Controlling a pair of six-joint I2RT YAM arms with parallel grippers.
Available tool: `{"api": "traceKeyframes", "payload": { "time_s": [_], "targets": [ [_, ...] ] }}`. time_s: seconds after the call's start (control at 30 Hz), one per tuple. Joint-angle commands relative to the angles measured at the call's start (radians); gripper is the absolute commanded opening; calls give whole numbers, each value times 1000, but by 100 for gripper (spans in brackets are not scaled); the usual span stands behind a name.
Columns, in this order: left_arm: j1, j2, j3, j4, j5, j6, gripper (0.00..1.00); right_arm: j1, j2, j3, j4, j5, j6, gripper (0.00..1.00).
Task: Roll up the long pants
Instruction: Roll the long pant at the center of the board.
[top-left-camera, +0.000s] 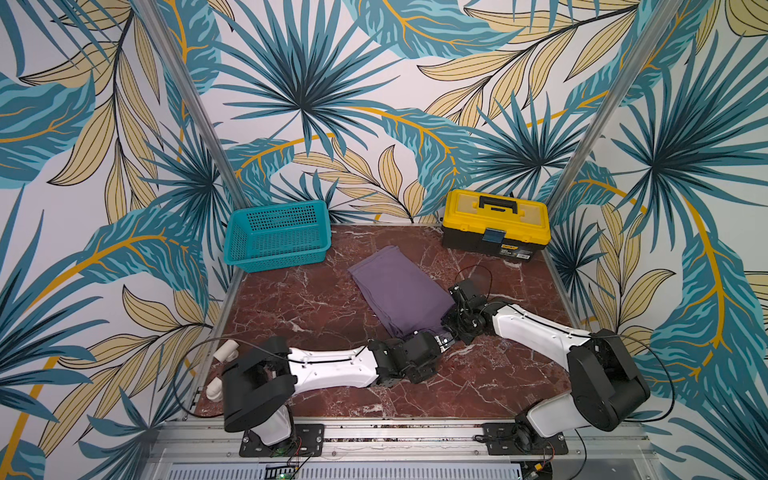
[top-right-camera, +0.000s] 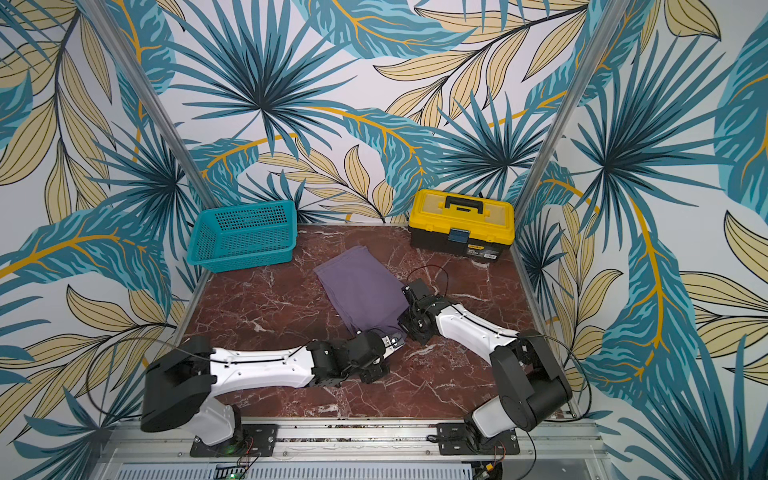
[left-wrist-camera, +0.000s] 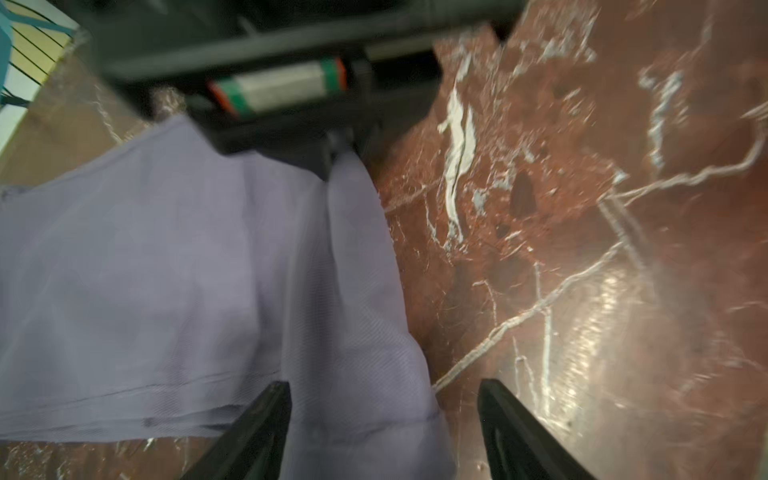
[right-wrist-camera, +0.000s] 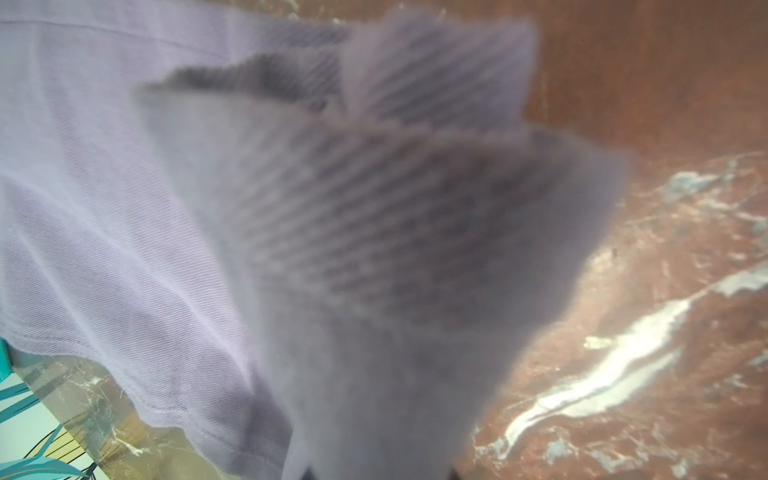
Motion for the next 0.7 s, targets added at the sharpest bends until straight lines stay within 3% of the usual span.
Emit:
{"api": "traceKeyframes", "payload": {
  "time_s": [0.0,0.2,0.27,0.33,0.4,0.5,0.67],
  "targets": [
    [-6,74,51,57,-86,26,77,-5,5,21,-61,-11,-38,18],
    [-5,150,52,89,-98,16,75,-6,29,47,-40,-104,-67,18],
    [2,163,56,92,-99,22,58,-10,38,53,-26,-140,-78,19],
    [12,152,53,104,-48,31,30,-17,38,52,-15,-150,-89,27],
    [36,108,48,100,54,4,2,-46,37,56,-4,-162,-125,47],
    [128,40,11,114,353,-112,0,-111,7,75,-19,-172,-197,62],
    [284,84,-40,188,743,-343,0,-159,-102,79,-68,-135,-284,70]
  ]
}}
